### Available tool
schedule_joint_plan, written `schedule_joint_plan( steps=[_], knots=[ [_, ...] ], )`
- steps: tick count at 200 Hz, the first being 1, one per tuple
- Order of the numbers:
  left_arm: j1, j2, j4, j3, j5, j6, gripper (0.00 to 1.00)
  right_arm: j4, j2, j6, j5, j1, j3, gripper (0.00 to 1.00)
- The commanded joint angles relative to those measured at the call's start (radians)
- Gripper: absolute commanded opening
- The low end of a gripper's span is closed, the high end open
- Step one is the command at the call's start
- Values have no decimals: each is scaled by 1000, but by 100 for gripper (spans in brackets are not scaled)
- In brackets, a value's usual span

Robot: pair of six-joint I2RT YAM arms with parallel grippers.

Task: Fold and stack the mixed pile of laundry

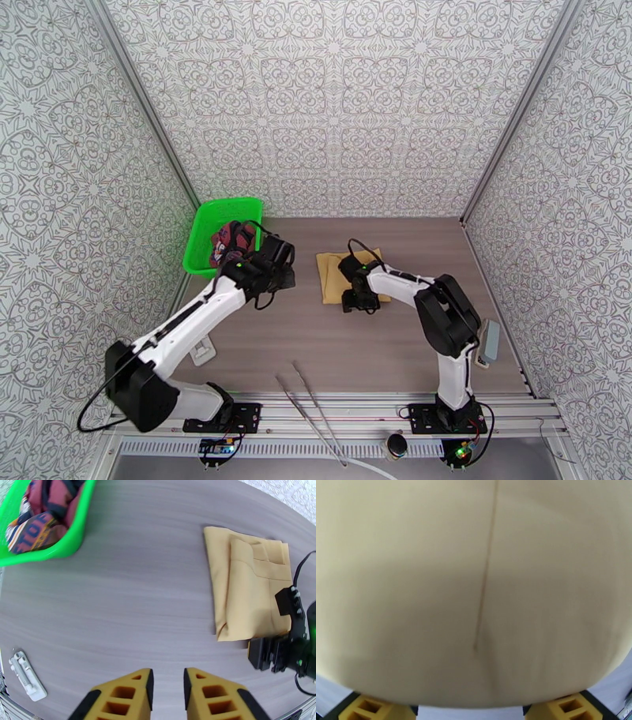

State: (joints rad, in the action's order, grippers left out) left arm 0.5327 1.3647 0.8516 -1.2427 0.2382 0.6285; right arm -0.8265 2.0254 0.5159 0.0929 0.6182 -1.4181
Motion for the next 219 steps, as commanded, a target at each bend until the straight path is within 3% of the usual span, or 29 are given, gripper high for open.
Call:
schedule_joint_plan(
  steps=[1,140,183,219],
  knots=[
    [-36,-33,25,41,4,-7,30,54,88,8,87,-23,-93,72],
    [-135,-107,41,86,-33,-35,30,-161,481,-16,33,-100,-818,73],
    [-155,-117,53,87,-31,-42,32,-148,505,15,10,-101,-850,74],
    [-223,-96,74,56,-22,-57,46,-105,399,7,5,-100,-723,74]
  ],
)
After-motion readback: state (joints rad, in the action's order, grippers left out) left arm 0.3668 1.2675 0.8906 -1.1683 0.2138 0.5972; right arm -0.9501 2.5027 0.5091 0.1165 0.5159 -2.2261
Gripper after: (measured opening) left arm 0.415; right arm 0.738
